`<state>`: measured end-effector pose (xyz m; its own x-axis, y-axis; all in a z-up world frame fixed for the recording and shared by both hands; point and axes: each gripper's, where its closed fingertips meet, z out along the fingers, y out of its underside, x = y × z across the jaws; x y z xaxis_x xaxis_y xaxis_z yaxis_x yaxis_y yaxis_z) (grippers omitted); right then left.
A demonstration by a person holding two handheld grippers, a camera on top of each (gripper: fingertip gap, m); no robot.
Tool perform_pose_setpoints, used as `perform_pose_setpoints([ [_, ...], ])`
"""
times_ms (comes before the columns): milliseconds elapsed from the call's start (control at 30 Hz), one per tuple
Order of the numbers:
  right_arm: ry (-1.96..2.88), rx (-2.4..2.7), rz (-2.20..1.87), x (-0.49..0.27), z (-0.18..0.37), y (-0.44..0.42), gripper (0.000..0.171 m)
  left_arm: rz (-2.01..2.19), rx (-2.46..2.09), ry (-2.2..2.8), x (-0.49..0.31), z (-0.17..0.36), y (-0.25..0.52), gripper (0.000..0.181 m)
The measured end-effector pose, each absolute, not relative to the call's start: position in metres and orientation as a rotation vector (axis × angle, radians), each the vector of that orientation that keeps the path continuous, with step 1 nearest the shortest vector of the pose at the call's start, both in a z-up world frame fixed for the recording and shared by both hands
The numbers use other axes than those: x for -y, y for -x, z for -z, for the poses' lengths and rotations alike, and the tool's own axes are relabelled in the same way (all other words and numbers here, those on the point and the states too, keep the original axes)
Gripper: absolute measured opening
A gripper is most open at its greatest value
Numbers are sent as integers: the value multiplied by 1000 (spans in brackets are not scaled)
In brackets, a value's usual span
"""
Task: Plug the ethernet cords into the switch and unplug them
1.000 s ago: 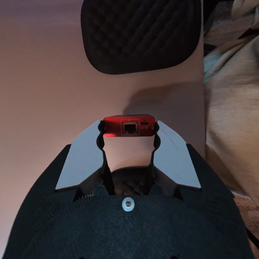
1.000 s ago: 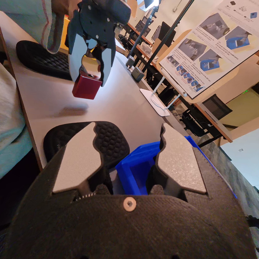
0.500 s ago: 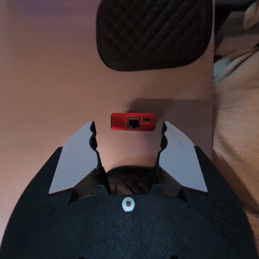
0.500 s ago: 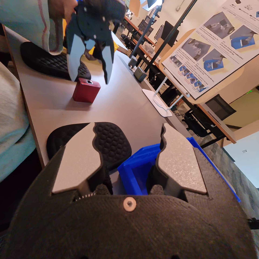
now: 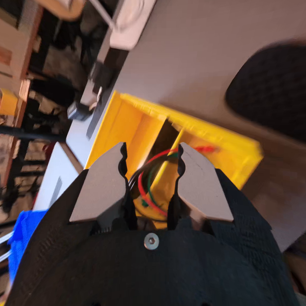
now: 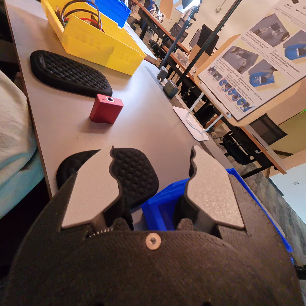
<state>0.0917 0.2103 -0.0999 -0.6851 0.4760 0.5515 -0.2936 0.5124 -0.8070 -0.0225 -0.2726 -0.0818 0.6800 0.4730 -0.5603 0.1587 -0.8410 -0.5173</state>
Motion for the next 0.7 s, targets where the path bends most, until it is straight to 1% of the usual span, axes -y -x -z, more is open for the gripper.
perform_pose_setpoints([
  [100,138,1989,-1236,-205,101,-91,88,-1073,456,2676,323,111,41,47],
  [167,138,1999,-1223,-204,101,-91,88,-1091,385,2773,339,129,50,40],
  [233,142,1999,-1213,-205,100,-91,88,-1062,356,2838,346,145,55,39],
  [400,154,1987,-1205,-209,97,-92,88,-1166,454,2882,369,143,71,15],
  [467,155,1988,-1204,-210,97,-92,88,-1157,524,2817,367,130,67,6],
  [700,115,1995,-1240,-199,98,-92,88,-1351,716,2338,345,28,38,1],
])
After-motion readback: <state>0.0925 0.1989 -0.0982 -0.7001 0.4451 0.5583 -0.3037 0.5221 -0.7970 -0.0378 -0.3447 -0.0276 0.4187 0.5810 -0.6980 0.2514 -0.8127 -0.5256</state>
